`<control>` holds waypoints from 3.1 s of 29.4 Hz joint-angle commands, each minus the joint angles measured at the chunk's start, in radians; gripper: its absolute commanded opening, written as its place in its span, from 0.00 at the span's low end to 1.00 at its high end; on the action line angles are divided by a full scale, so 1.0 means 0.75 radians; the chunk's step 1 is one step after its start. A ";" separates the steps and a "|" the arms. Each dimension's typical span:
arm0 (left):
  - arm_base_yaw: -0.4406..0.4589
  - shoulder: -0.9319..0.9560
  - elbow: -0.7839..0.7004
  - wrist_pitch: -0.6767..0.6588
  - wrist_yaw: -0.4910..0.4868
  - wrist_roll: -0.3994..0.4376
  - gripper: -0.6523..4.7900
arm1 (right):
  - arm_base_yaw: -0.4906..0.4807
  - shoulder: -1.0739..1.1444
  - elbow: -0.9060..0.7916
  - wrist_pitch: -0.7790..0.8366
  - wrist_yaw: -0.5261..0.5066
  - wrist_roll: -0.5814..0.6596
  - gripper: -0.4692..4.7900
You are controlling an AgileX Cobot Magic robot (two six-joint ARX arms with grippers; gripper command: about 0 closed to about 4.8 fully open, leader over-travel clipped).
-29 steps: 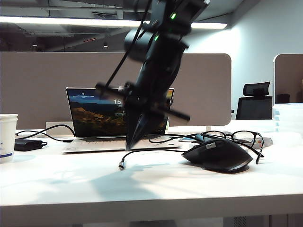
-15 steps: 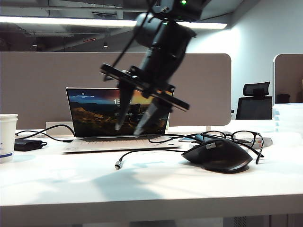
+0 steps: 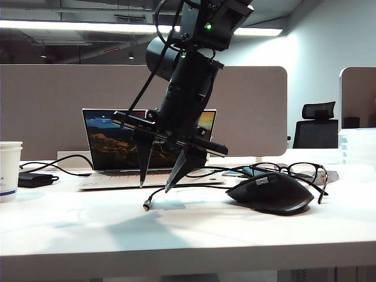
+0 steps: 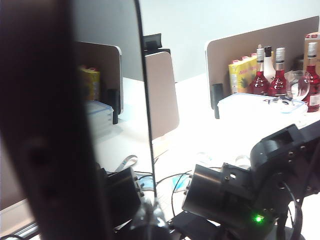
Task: Pick up the black phone, pick up the charger plug, insert the charger plug into the phone's charging port, and finally place the connected phone back on the desk.
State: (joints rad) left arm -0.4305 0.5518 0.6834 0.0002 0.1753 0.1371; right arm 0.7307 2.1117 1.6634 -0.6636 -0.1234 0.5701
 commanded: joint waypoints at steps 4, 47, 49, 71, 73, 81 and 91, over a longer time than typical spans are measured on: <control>-0.002 -0.006 0.013 0.053 0.011 -0.010 0.11 | 0.007 -0.002 0.005 0.019 0.026 0.006 0.46; -0.002 -0.020 0.013 0.059 0.016 -0.023 0.11 | 0.054 0.196 0.409 -0.395 0.136 -0.104 0.49; -0.002 -0.020 0.013 0.059 0.017 -0.024 0.11 | 0.054 0.196 0.409 -0.386 0.136 -0.096 0.49; -0.002 -0.020 0.013 0.061 0.016 -0.023 0.11 | 0.055 0.279 0.409 -0.449 0.048 -0.057 0.35; -0.002 -0.020 0.013 0.061 0.016 -0.023 0.11 | 0.054 0.281 0.409 -0.456 0.049 -0.058 0.25; -0.002 -0.020 0.013 0.061 0.016 -0.023 0.11 | 0.053 0.280 0.410 -0.458 0.045 -0.138 0.08; -0.002 -0.020 0.013 0.052 0.016 -0.023 0.11 | -0.007 0.198 0.413 -0.611 -0.231 -0.387 0.08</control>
State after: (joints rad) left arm -0.4305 0.5411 0.6834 0.0002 0.1822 0.1192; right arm 0.7364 2.2848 1.9701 -1.1030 -0.2516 0.3153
